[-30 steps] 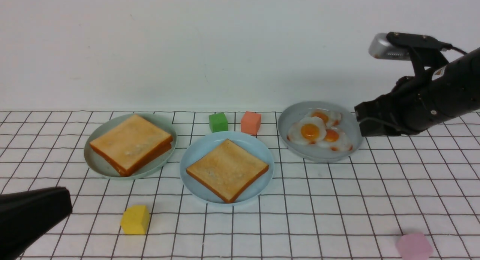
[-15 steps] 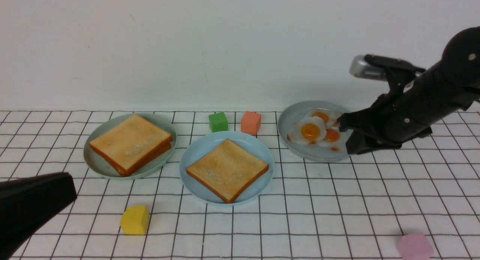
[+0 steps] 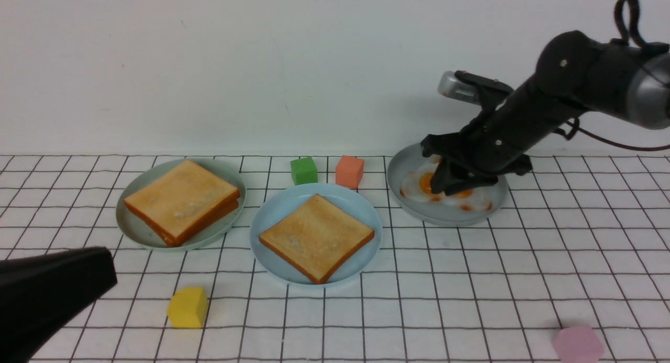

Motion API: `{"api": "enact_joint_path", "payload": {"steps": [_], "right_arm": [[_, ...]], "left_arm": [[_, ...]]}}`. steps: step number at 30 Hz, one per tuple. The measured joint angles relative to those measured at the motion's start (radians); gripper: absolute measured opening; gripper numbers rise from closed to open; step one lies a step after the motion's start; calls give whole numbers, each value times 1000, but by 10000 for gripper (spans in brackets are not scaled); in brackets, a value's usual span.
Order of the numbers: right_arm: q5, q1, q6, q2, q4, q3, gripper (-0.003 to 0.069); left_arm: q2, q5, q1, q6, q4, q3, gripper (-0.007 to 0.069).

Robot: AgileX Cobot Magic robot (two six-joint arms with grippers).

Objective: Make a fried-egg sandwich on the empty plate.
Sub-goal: Use the right arm to grab a fried egg

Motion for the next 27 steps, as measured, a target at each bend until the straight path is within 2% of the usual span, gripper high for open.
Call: {"api": "enact_joint_path", "payload": {"steps": [9, 12, 17, 27], "right_arm": [[-55, 2, 8, 139, -65, -166, 245], [-53, -5, 61, 208, -128, -295, 286], [17, -45, 166, 308, -205, -435, 311], [71, -87, 230, 380, -193, -518, 327]], "left_arm": [[5, 10, 0, 0, 48, 0, -13], [5, 10, 0, 0, 91, 0, -13], [5, 10, 0, 0, 124, 0, -13], [5, 10, 0, 0, 130, 0, -10]]}}
